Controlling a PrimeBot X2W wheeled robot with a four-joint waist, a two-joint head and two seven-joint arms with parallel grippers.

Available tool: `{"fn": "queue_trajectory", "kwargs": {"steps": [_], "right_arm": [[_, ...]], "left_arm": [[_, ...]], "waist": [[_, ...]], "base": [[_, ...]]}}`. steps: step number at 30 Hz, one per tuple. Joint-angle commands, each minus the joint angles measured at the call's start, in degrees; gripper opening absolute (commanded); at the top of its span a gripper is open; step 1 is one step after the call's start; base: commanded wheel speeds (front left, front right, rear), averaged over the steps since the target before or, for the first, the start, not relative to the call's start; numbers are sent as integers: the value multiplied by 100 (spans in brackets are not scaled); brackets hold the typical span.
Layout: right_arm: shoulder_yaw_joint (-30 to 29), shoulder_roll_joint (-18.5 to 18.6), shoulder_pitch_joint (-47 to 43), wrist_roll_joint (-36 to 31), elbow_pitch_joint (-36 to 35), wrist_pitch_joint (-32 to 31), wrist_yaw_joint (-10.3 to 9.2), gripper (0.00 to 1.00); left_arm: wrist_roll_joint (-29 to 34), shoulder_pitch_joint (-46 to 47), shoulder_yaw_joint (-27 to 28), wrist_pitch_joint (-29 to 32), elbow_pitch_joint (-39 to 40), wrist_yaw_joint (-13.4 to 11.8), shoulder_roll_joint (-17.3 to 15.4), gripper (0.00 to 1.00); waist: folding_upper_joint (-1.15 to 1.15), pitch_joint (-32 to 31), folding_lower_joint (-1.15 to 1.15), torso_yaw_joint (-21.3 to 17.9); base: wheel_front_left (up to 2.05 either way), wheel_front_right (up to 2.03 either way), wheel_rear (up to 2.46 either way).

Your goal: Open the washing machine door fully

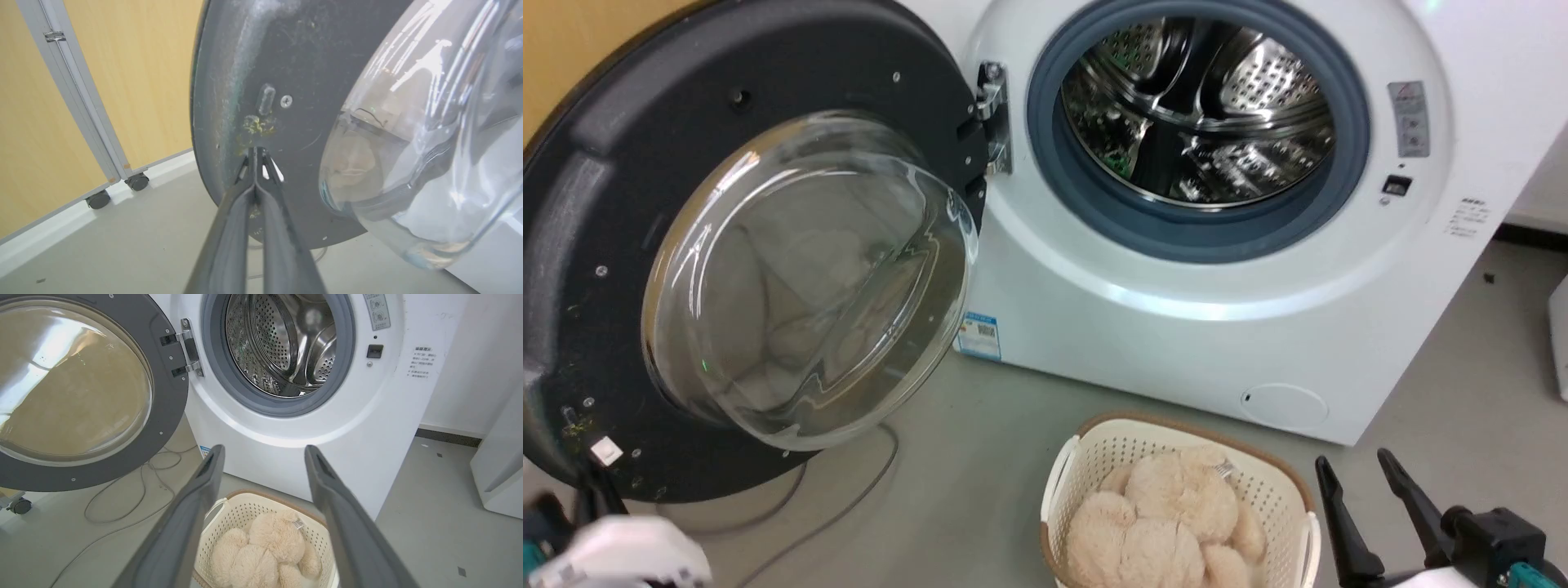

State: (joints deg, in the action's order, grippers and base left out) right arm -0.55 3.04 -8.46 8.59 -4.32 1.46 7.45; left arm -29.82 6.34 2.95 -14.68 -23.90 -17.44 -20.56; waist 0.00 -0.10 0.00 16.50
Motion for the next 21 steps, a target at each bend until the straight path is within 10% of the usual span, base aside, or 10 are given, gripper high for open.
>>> {"fn": "queue_trajectory", "kwargs": {"steps": [1, 5, 9, 21], "right_arm": [[1, -16, -109, 43, 48, 70, 3, 100], [-43, -16, -180, 70, 103, 114, 3, 100], [-123, -16, -234, 61, 148, 140, 3, 100], [-237, -16, -242, -332, -55, -47, 3, 100]], "left_arm": [[59, -349, 35, -30, 242, 20, 127, 0], [142, -889, -27, -31, 705, 26, 289, 0], [211, -1377, -294, 92, 1188, 58, 429, 97], [1208, -1361, -1720, 575, 2163, -25, 672, 100]], "waist": [[0, -168, 0, -82], [0, -274, 0, -110], [0, -354, 0, -143], [0, -387, 0, -607]], "base": [[0, 0, 0], [0, 0, 0], [0, 0, 0], [0, 0, 0]]}}
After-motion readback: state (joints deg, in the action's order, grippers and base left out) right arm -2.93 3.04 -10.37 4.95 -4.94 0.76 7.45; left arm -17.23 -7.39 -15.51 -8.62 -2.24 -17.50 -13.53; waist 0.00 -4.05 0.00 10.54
